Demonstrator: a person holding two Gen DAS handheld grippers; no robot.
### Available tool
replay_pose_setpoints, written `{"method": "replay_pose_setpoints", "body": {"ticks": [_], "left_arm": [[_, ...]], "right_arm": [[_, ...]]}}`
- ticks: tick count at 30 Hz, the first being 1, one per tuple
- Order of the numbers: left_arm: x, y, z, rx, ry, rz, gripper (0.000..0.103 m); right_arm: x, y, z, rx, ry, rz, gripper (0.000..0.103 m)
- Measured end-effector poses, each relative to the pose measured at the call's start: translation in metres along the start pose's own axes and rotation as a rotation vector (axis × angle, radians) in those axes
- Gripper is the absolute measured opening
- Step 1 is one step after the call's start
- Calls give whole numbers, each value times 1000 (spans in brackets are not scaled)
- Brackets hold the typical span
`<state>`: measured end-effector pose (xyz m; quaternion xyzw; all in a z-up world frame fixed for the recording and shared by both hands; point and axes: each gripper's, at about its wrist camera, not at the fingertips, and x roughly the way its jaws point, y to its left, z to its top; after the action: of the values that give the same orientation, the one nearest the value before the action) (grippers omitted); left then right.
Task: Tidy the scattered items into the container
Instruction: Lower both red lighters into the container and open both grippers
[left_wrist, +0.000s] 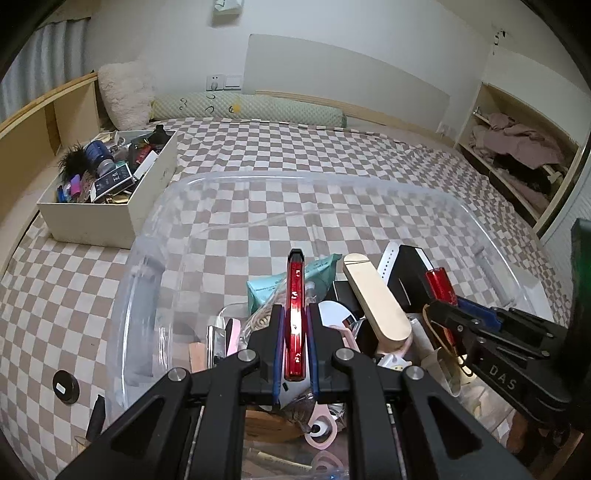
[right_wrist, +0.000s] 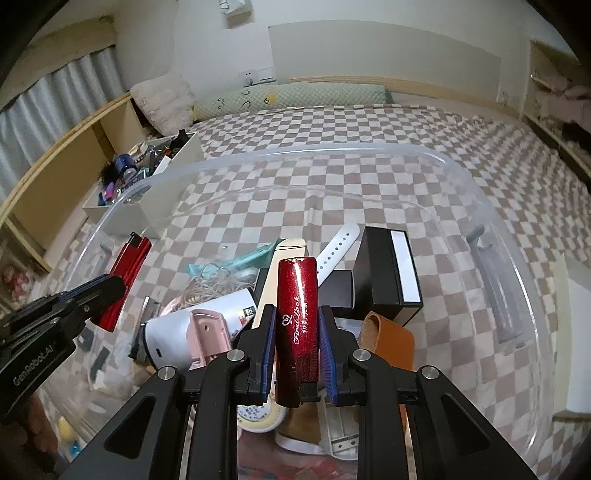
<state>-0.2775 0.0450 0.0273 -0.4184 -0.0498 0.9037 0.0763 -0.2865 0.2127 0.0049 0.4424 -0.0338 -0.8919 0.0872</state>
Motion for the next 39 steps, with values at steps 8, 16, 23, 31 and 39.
{"method": "replay_pose_setpoints", "body": {"ticks": [8,16,23,31,39], "left_arm": [[6,2,-1,8,7,23,11],[12,4,-3,10,24,44,11],[10,6,-3,-5,24,51,11],[9,12,-3,-48,32,47,48],[7,11,-5,-47,32,60,48]], "right_arm": [[-4,3,6,-2,-3,11,23],[-9,5,6,4,-11,34,23],[-5,2,5,25,8,49,23],[-1,1,4,42,23,58,23],[-4,1,3,42,23,62,23]]}}
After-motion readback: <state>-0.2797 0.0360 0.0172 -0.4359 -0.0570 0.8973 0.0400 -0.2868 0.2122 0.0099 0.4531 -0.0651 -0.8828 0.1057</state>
